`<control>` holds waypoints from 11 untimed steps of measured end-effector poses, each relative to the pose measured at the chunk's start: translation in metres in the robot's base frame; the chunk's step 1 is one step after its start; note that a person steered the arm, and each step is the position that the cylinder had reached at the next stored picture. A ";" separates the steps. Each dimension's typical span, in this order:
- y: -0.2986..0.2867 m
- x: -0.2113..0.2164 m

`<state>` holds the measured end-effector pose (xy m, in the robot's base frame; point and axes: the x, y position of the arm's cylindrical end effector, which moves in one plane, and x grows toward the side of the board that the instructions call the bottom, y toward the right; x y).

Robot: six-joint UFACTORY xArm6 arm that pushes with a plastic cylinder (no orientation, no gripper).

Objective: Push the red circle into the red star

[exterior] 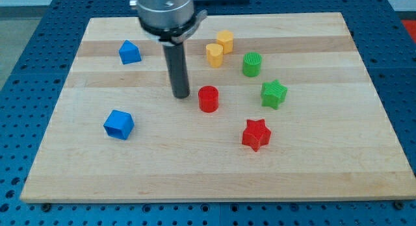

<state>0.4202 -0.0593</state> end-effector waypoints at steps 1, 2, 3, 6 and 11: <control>0.027 -0.010; 0.033 0.009; 0.019 0.043; 0.023 0.055; 0.000 0.117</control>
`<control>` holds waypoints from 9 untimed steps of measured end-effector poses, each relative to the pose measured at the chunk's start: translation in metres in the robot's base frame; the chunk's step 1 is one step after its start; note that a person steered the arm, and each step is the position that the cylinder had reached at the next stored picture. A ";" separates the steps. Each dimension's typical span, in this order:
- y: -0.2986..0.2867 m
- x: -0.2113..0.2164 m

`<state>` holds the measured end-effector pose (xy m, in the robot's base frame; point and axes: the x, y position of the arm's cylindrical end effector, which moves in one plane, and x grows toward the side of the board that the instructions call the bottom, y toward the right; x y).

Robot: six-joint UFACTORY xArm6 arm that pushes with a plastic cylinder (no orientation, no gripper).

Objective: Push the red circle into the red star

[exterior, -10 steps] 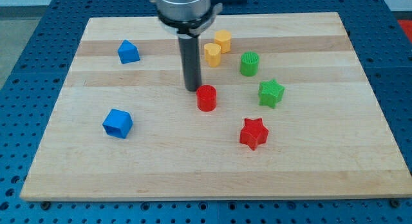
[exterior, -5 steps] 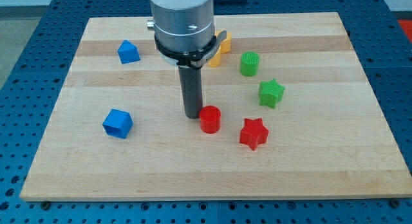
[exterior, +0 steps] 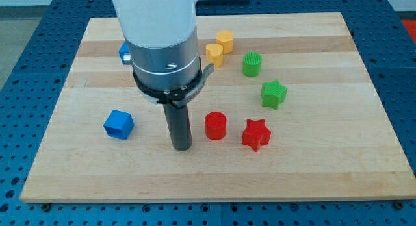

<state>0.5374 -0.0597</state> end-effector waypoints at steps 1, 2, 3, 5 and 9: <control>0.002 0.000; 0.011 -0.025; 0.052 -0.039; 0.116 -0.041; 0.067 -0.068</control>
